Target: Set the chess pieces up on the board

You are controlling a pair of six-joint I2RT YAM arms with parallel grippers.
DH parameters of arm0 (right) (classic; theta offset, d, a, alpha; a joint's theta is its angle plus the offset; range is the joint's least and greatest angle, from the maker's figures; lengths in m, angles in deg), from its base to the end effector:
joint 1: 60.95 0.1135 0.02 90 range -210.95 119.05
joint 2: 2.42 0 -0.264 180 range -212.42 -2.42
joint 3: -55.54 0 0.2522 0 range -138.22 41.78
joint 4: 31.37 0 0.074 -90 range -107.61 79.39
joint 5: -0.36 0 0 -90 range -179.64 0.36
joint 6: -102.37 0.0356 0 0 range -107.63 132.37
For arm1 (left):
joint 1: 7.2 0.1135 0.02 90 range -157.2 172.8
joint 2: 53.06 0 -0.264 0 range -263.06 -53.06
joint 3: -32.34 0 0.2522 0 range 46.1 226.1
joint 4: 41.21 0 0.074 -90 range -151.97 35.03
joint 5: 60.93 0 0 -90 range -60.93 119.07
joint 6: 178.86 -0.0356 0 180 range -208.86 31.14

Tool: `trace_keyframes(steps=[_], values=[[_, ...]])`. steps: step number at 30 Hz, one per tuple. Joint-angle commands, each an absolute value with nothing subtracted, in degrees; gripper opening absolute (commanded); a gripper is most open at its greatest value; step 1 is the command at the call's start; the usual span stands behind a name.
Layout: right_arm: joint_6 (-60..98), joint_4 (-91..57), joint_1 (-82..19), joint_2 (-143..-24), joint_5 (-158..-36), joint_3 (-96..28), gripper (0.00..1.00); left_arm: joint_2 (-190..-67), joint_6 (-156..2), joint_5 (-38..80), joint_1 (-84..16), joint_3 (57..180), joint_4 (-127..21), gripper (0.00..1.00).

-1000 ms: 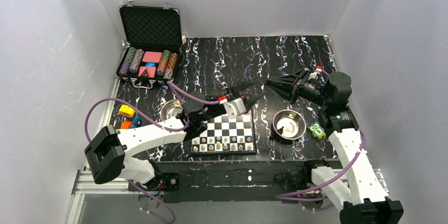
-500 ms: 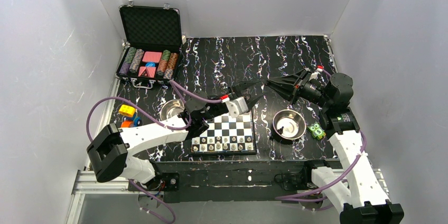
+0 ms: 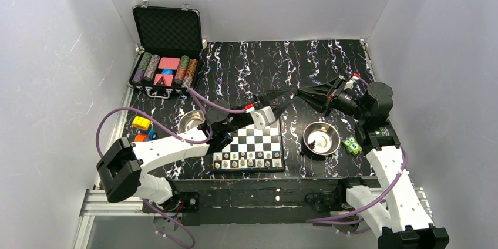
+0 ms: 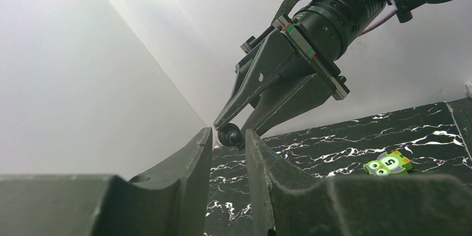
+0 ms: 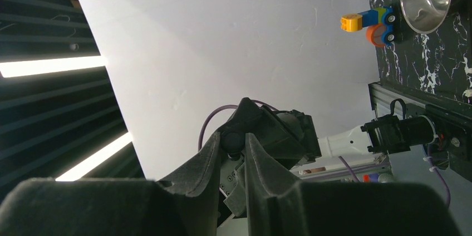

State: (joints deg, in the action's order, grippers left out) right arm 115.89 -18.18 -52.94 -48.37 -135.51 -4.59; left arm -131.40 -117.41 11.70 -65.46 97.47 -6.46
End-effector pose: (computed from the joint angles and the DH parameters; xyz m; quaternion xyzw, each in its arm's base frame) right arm 0.1744 0.0503 0.3667 0.2910 0.6397 0.6967 0.1437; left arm 0.1554 -0.2714 0.3541 0.4728 0.3182 -0.2916 0.7682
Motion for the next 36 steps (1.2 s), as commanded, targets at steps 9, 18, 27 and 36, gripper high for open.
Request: trace_keyframes(steps=[9,18,27,36], values=[[116.04,-22.26,-52.56,-46.8,-136.82,-4.54,0.01,-132.31,-118.06,12.02,-65.65,99.19,-5.95,0.25],[115.9,-22.31,-52.44,-46.6,-137.04,-3.6,0.01,-132.47,-117.62,12.04,-65.65,99.47,-5.62,0.27],[115.7,-22.34,-52.48,-46.48,-136.78,-3.0,0.01,-131.31,-117.32,9.95,-65.65,99.42,-6.02,0.31],[115.46,-22.17,-52.43,-46.64,-136.49,-2.84,0.01,-130.67,-117.09,8.57,-65.65,98.67,-6.12,0.29]])
